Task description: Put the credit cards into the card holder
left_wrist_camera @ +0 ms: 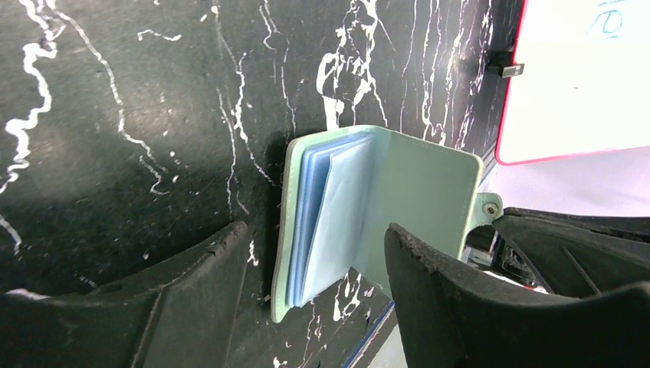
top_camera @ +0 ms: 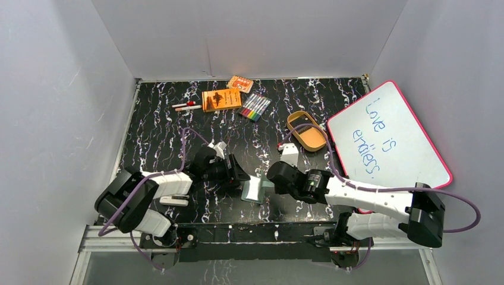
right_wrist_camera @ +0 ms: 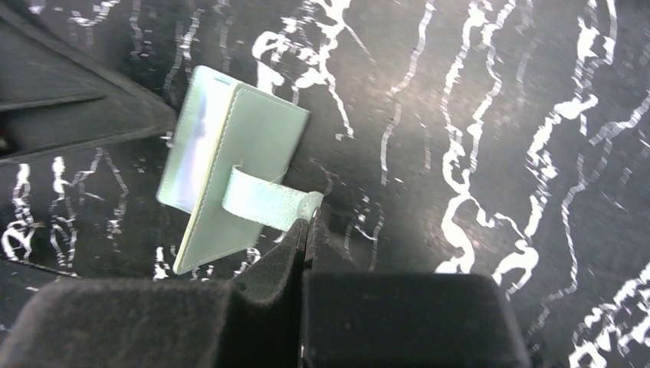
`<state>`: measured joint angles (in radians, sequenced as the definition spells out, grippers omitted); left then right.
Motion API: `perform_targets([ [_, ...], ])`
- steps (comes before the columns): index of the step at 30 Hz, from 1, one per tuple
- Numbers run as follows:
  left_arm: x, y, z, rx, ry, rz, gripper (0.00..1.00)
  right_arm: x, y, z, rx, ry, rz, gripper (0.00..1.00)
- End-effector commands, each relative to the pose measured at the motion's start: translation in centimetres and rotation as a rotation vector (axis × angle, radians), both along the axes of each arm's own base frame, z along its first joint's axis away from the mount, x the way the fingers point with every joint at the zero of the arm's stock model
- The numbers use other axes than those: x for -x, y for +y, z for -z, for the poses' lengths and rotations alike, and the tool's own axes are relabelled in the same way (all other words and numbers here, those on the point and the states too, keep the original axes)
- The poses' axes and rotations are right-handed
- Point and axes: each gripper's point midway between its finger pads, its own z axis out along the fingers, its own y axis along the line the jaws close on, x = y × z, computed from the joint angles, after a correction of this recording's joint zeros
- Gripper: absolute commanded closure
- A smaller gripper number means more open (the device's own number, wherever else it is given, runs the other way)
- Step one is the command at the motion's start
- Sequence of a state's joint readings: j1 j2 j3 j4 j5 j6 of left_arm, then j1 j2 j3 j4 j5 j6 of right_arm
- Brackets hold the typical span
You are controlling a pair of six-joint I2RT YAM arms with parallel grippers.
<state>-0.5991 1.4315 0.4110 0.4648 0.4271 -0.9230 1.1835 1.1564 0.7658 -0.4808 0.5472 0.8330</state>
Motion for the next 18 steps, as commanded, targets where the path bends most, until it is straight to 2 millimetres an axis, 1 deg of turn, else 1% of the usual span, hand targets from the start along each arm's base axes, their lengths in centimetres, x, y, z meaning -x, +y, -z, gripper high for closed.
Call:
perform_targets([
  [1,0.5,0.0,1.5,-0.052,0.025,0.024,0.36,0.3,-4.2,0.6,0.091,0.017,0.138,1.0],
  [4,0.6,-0.2,2.1,-0.067,0.035,0.034,0.37,0.8,-6.1,1.1,0.168,0.047,0.2,1.0],
  [7,0.8,-0.4,2.8,-0.083,0.045,0.043,0.39,1.4,-7.4,1.8,0.224,0.081,0.248,1.0],
  [9,0.9,-0.5,3.1,-0.09,0.051,0.046,0.39,1.9,-7.9,2.7,0.237,0.11,0.264,1.0],
  [15,1.2,-0.7,3.0,-0.09,0.049,0.057,0.4,2.7,-7.5,4.9,0.197,0.157,0.272,1.0],
  [18,1.2,-1.0,2.9,-0.079,0.049,0.069,0.45,3.0,-7.6,5.8,0.201,0.171,0.279,1.0],
])
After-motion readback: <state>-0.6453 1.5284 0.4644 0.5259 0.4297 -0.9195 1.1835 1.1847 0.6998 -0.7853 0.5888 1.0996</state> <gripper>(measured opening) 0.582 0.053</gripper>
